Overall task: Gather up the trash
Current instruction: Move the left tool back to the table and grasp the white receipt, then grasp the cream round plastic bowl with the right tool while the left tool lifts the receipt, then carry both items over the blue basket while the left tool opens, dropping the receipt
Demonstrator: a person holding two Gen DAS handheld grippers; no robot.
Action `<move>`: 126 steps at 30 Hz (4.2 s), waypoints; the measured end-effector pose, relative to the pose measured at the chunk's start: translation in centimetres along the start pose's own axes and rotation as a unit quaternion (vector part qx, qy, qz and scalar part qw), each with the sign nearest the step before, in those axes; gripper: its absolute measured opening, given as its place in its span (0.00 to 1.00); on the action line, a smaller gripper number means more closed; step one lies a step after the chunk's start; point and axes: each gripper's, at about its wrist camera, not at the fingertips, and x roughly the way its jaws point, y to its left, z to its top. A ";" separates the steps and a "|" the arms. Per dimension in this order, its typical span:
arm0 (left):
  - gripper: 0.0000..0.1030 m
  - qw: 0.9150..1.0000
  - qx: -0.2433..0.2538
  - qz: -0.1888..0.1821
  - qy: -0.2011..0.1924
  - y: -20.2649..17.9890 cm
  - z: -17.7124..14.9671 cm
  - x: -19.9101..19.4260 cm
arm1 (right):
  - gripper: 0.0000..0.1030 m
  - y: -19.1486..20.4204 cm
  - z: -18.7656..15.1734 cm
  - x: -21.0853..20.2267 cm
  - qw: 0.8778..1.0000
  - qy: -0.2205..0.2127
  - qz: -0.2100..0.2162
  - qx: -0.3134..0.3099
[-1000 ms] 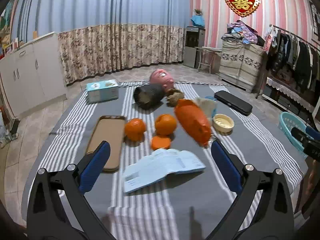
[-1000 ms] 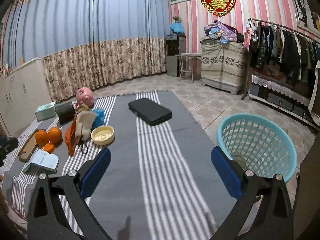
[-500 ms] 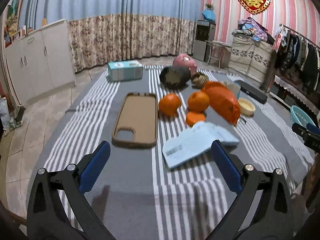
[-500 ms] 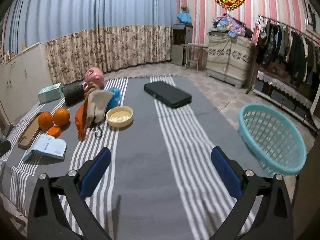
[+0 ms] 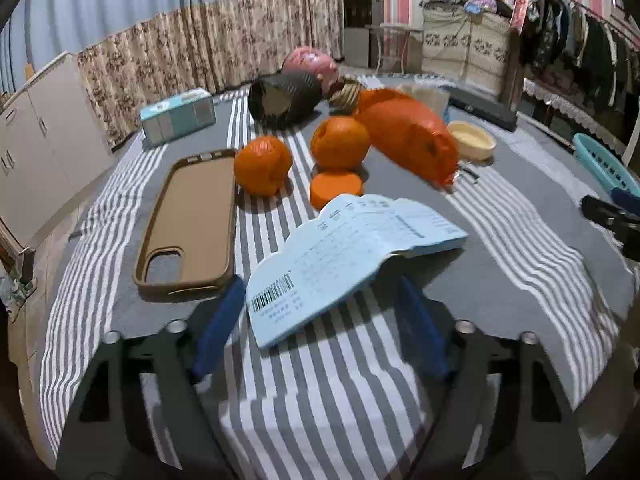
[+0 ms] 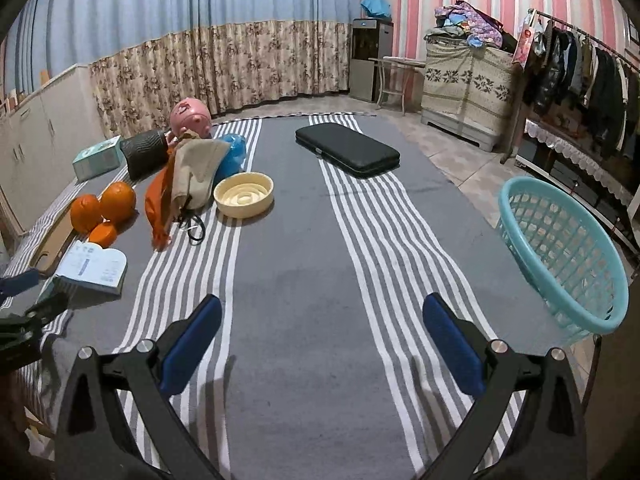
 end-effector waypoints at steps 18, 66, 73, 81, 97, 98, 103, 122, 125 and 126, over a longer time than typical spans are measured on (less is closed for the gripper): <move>0.10 0.998 0.026 -0.012 -0.054 1.4 2.5 -2.2 | 0.95 1.1 2.2 2.5 1.000 0.013 0.022 -0.003; 0.05 0.989 0.018 -0.036 -0.145 -6.8 14.8 -3.3 | 0.59 -15.5 8.2 -1.3 0.996 -0.038 -0.057 0.054; 0.05 0.985 0.057 -0.076 -0.145 -14.7 15.6 -3.7 | 0.59 -22.9 6.9 -3.0 0.989 -0.054 -0.077 0.116; 0.05 0.978 0.078 -0.137 -0.134 -23.2 15.9 -2.7 | 0.59 -26.7 6.3 -2.4 0.985 -0.054 -0.094 0.135; 0.05 0.963 0.143 -0.206 -0.101 -37.1 15.3 1.2 | 0.59 -32.9 4.6 -0.4 0.976 -0.036 -0.094 0.191; 0.05 0.961 0.144 -0.211 -0.100 -37.9 15.3 1.3 | 0.59 -33.0 4.5 -0.2 0.976 -0.035 -0.093 0.194; 0.05 0.957 0.156 -0.227 -0.092 -40.8 15.4 1.8 | 0.59 -34.2 3.9 -0.3 0.972 -0.039 -0.094 0.213; 0.61 0.959 0.154 -0.223 -0.088 -44.0 16.2 2.6 | 0.59 -34.9 3.5 0.0 0.971 -0.036 -0.093 0.218; 0.76 0.964 0.141 -0.203 -0.101 -42.3 16.6 2.0 | 0.59 -34.9 3.5 0.0 0.971 -0.035 -0.093 0.217; 0.77 0.964 0.139 -0.199 -0.105 -41.8 16.8 1.9 | 0.59 -34.8 3.5 0.1 0.971 -0.035 -0.093 0.216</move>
